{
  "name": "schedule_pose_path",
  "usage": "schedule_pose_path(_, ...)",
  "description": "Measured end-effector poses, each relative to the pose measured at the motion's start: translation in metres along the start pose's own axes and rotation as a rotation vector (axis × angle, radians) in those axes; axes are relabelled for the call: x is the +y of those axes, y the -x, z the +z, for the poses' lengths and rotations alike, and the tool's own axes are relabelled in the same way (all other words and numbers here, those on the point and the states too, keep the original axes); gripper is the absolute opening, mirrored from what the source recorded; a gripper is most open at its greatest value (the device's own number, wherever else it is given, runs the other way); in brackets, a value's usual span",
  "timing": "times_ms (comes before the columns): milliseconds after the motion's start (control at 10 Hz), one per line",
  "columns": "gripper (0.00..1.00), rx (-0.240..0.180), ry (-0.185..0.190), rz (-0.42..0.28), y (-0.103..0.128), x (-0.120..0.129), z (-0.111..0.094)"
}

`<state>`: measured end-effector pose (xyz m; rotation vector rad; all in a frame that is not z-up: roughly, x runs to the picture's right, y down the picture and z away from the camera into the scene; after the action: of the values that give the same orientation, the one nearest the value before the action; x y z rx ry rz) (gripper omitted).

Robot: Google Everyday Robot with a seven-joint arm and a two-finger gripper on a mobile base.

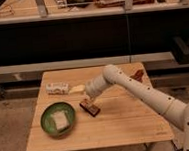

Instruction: Pick up the ceramic bowl

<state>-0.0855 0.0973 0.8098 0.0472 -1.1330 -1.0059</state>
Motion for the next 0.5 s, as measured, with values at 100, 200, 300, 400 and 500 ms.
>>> schedule_pose_path(100, 0.8, 0.003, -0.002, -0.019, 0.001, -0.001, 0.0)
schedule_pose_path(200, 0.8, 0.004, -0.002, -0.02, 0.001, -0.001, 0.0)
schedule_pose_path(300, 0.8, 0.005, 0.004, -0.026, 0.001, -0.001, 0.001)
schedule_pose_path(400, 0.8, 0.002, 0.031, -0.051, 0.006, 0.0, 0.007)
schedule_pose_path(500, 0.8, -0.012, 0.065, -0.088, 0.014, 0.0, 0.02)
